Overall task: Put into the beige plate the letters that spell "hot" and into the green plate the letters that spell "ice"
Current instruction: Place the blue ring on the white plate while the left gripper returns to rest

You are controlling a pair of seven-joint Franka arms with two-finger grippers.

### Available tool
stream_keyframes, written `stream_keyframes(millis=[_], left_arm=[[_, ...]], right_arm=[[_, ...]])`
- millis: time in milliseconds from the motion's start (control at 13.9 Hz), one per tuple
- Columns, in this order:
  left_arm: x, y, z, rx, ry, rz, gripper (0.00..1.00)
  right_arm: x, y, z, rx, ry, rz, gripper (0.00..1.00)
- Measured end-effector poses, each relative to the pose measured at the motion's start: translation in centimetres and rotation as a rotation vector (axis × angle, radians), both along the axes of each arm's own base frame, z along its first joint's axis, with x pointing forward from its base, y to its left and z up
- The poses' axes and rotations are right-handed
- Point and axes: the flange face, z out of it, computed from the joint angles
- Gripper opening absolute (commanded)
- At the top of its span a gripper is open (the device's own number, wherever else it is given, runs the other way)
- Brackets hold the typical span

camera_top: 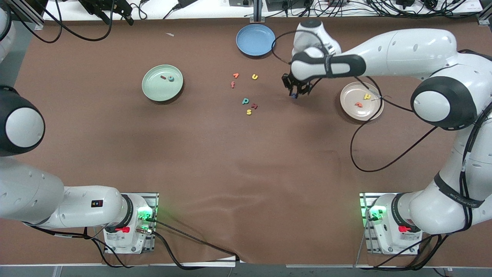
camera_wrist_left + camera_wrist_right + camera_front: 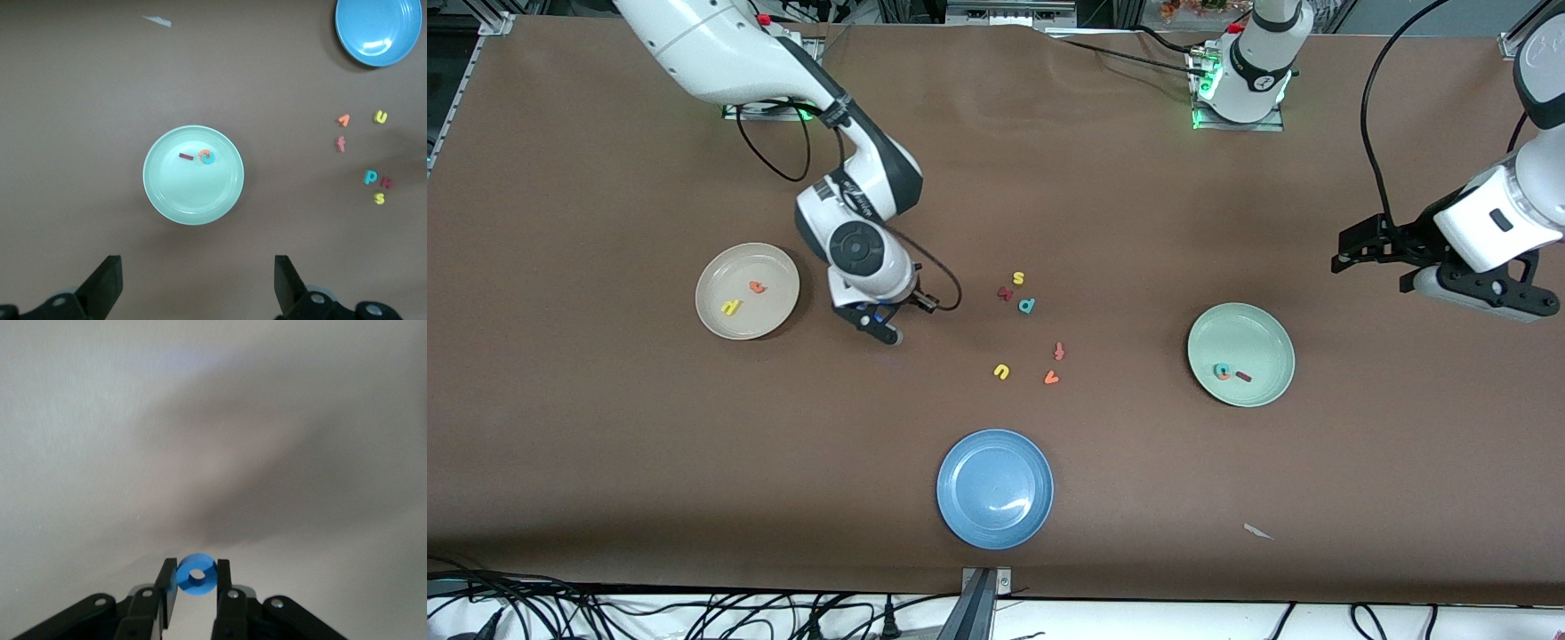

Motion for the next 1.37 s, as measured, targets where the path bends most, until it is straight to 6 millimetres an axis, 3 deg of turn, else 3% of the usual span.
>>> stream_keyframes(millis=[216,432,576,864,936,1080,1152,1224,1296,1368], left_arm=[[-2.1,0.5,1.5,0.025,-0.035,0.014,1.0],[-2.9,0.2,2.2,0.048,-0.045,0.006,1.0],[-2.9,0.6,2.0,0.051,-0.036,0.012,1.0],[-2.9,1.9,1.6,0.051,-0.029,0.034,1.0],[-2.8,1.9,1.6,0.051,-0.032,0.034,1.0],[-2.7,1.9,1.6,0.051,-0.042,0.035,1.0],[-2.6,1.7,1.7,0.051,-0.047,0.033,1.0],[-2.6,1.5,1.7,0.051,-0.053,0.029,1.0],[-2.5,1.2,1.8,0.051,-0.056,0.024,1.0],[-2.5,0.9,1.9,0.051,-0.059,0.02,1.0]], right_arm=[[3.7,-7.2,2.6,0.005,0.094,0.125,0.2],[5.3,-15.8,3.1,0.041,0.202,0.25,0.2],[4.8,-19.9,1.7,0.051,0.275,0.315,0.2],[1.3,-26.4,-4.3,0.09,0.363,0.433,0.23],[0.5,-27.6,-5.4,0.112,0.378,0.441,0.28],[-0.4,-28.2,-6.3,0.138,0.398,0.443,0.28],[-0.6,-28.1,-6.3,0.14,0.402,0.446,0.37],[-0.7,-27.9,-6.3,0.141,0.403,0.449,0.8],[-0.8,-27.8,-6.1,0.141,0.402,0.451,0.99],[-0.7,-27.7,-5.9,0.143,0.398,0.449,1.0]])
